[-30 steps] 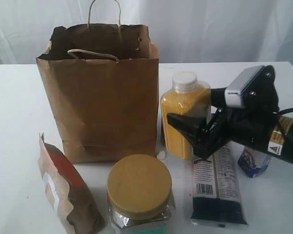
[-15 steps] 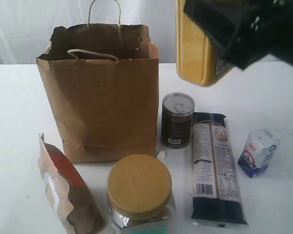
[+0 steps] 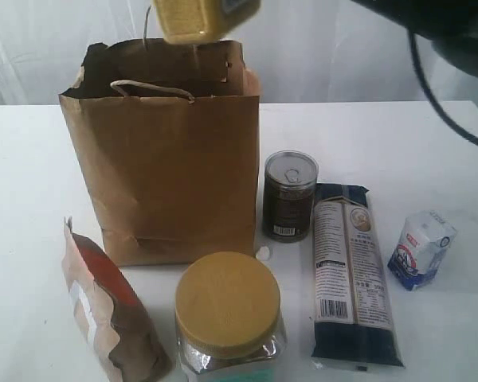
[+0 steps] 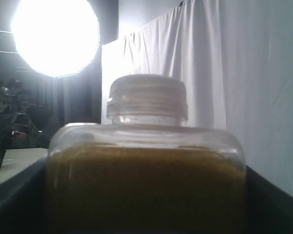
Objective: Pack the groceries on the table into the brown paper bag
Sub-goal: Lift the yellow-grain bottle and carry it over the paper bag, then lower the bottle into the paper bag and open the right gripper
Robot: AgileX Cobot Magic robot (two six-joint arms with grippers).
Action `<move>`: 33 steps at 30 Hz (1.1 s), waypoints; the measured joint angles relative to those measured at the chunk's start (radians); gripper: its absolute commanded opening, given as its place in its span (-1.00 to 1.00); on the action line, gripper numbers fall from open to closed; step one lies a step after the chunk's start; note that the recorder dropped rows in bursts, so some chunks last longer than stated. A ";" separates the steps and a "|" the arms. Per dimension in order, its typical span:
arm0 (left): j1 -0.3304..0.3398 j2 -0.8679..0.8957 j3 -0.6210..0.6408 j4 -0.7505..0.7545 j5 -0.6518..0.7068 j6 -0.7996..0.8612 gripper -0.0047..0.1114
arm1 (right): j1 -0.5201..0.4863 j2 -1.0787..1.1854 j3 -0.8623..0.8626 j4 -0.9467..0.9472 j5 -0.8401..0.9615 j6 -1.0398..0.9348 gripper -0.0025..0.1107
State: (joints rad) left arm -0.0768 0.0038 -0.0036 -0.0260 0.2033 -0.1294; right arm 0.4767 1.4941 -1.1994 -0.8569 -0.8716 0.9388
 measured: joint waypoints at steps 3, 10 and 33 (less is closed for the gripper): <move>0.000 0.000 0.000 0.000 0.000 0.000 -0.92 | 0.029 0.072 -0.085 -0.002 0.000 0.000 -0.96; 0.000 0.000 0.000 0.000 0.000 0.000 -0.92 | 0.062 0.198 -0.186 -0.001 0.041 -0.164 -0.96; 0.000 0.000 0.000 0.000 0.000 0.000 -0.92 | 0.062 0.392 -0.190 0.097 0.261 -0.363 -0.95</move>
State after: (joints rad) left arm -0.0768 0.0038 -0.0036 -0.0260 0.2033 -0.1294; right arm 0.5384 1.8858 -1.3892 -0.7602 -0.6103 0.5755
